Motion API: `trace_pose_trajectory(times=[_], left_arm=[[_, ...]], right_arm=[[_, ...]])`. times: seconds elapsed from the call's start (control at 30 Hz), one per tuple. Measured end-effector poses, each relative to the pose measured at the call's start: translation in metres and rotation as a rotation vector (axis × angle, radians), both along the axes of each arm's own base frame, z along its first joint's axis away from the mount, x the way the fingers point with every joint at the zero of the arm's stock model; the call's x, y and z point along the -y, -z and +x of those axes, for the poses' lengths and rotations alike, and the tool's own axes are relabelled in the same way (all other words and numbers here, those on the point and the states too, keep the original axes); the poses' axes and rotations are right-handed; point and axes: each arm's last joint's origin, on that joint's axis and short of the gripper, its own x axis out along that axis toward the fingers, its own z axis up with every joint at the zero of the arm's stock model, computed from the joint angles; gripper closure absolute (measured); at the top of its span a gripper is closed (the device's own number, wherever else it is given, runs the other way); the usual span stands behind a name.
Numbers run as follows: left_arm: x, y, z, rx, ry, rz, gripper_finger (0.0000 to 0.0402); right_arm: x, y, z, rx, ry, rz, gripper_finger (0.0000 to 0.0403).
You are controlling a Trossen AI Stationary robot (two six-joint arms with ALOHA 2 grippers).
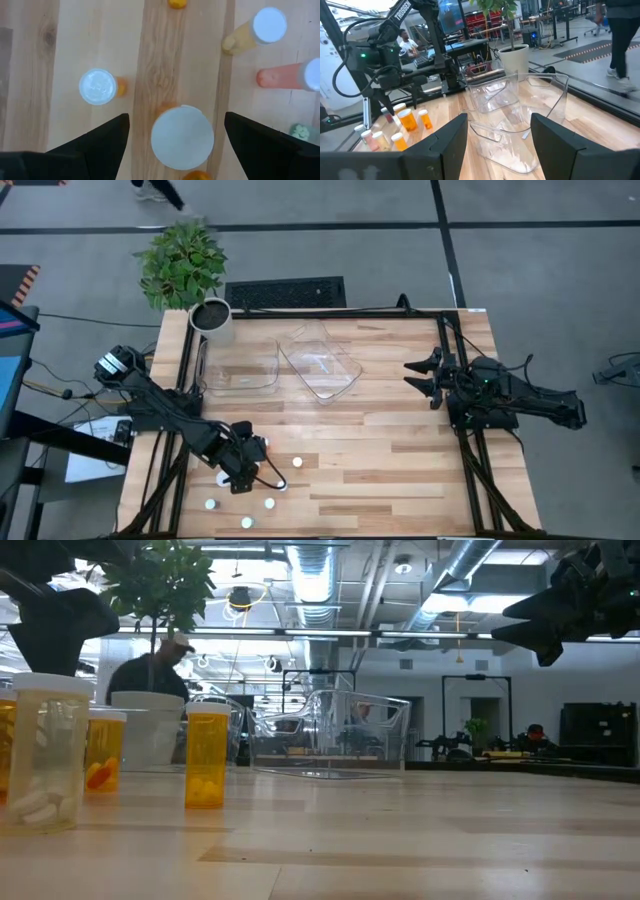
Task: Pick and place medicine bottles into bin by pill shape (circle, oval)
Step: Put the top large orange capsule bottle into the left transparent bin
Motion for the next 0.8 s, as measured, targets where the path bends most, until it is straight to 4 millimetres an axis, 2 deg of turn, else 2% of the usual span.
trace_pose_trajectory(times=[0.1,0.37,0.63,0.8], left_arm=[[0.001,0.001,0.0,-0.003,0.005,0.003,0.0081],[0.009,0.024,0.004,-0.104,0.068,0.016,0.0081],[0.007,0.018,0.002,-0.083,0.073,0.022,0.0083],[0.005,0.013,0.001,-0.053,0.057,0.03,0.0101]], right_arm=[[0.0,0.0,0.0,0.0,0.0,0.0,0.0178],[0.0,0.0,0.0,-0.002,0.0,0.0,0.0178],[0.0,0.0,0.0,-0.003,0.0,0.001,0.0178],[0.0,0.0,0.0,-0.003,0.0,0.001,0.0178]])
